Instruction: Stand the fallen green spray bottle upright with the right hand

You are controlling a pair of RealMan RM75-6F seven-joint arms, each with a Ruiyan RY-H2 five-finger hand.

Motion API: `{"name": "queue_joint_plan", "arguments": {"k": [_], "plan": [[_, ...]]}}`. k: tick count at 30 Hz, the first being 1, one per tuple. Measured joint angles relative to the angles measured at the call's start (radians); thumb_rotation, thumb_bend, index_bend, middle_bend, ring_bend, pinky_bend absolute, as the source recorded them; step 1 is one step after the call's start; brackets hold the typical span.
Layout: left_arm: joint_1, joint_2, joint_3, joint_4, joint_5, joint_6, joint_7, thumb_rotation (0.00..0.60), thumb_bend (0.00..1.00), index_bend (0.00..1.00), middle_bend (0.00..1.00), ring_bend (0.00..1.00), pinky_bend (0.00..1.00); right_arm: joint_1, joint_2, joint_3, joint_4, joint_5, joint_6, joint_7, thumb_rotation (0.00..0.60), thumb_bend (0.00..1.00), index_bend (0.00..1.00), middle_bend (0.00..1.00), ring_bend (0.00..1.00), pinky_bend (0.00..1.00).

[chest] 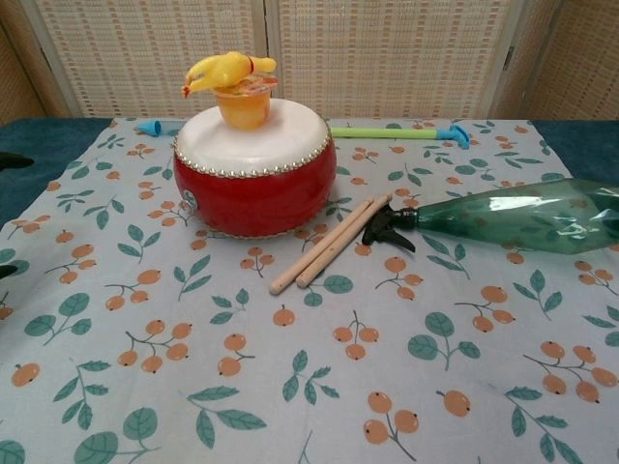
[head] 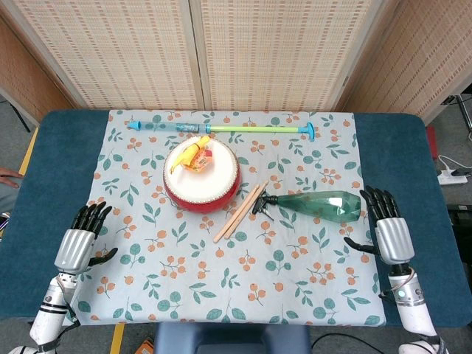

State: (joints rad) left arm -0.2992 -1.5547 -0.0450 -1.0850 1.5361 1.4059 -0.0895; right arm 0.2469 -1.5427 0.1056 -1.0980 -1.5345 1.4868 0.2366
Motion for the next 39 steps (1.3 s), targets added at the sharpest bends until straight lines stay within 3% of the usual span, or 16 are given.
{"name": "queue_joint_plan", "arguments": {"k": [13, 21, 26, 29, 39], "plan": [[0.014, 0.007, 0.001, 0.012, -0.004, 0.013, -0.025, 0.600, 0.17, 0.00, 0.00, 0.00, 0.03, 0.021, -0.004, 0.006, -0.017, -0.005, -0.015, -0.032, 0.600, 0.00, 0.03, 0.03, 0.00, 0.00], [0.015, 0.006, 0.004, 0.017, -0.007, 0.001, -0.031, 0.600, 0.17, 0.00, 0.00, 0.00, 0.03, 0.082, -0.008, 0.065, -0.010, 0.016, -0.051, -0.007, 0.600, 0.00, 0.11, 0.16, 0.00, 0.00], [0.017, 0.011, 0.003, 0.004, 0.000, 0.019, -0.032, 0.600, 0.17, 0.00, 0.00, 0.00, 0.03, 0.141, 0.065, 0.103, -0.107, 0.051, -0.162, -0.024, 0.600, 0.00, 0.12, 0.19, 0.01, 0.04], [0.018, 0.016, 0.010, -0.004, 0.005, 0.015, -0.038, 0.600, 0.17, 0.00, 0.00, 0.00, 0.03, 0.183, 0.102, 0.126, -0.168, 0.088, -0.246, -0.086, 0.600, 0.00, 0.14, 0.23, 0.05, 0.09], [0.021, 0.028, 0.017, -0.011, 0.024, 0.030, -0.070, 0.600, 0.17, 0.00, 0.00, 0.00, 0.03, 0.307, 0.110, 0.167, -0.251, 0.267, -0.434, -0.431, 0.600, 0.00, 0.16, 0.26, 0.07, 0.09]]}}
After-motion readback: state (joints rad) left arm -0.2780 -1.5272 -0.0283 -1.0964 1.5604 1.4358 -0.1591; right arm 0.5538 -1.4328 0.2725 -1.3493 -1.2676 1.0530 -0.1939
